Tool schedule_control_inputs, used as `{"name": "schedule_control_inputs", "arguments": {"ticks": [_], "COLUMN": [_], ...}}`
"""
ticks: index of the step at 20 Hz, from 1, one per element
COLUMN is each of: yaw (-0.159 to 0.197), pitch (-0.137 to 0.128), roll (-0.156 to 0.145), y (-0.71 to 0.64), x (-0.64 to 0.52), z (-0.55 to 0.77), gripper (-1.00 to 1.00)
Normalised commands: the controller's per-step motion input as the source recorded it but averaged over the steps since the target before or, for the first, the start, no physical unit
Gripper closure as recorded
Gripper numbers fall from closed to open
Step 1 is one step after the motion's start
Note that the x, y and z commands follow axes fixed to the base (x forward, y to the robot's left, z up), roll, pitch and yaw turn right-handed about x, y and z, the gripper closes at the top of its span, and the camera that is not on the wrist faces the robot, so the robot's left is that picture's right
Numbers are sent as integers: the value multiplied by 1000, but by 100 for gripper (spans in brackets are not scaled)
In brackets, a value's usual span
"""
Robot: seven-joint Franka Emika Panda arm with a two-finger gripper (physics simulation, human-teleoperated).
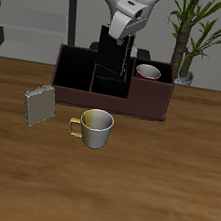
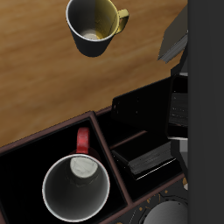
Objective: Place the red mug into the back desk caddy's right compartment and place the left black book into the back desk caddy's back compartment and place the right black book into the back desk caddy's front compartment
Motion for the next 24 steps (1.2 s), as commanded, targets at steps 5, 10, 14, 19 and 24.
{"name": "schedule_control_inputs", "arguments": {"ticks": [5, 10, 14, 19, 24], "yaw": [93, 53, 86, 61, 30], "pitch": [-35, 23, 7, 31, 57], "roll": [-27, -4, -7, 0, -14], "y": [-3, 102, 46, -30, -77], "x": [42, 31, 40, 25, -32], "z": [-24, -109, -242, -212, -201], "gripper": [100, 100, 100, 100, 100]}}
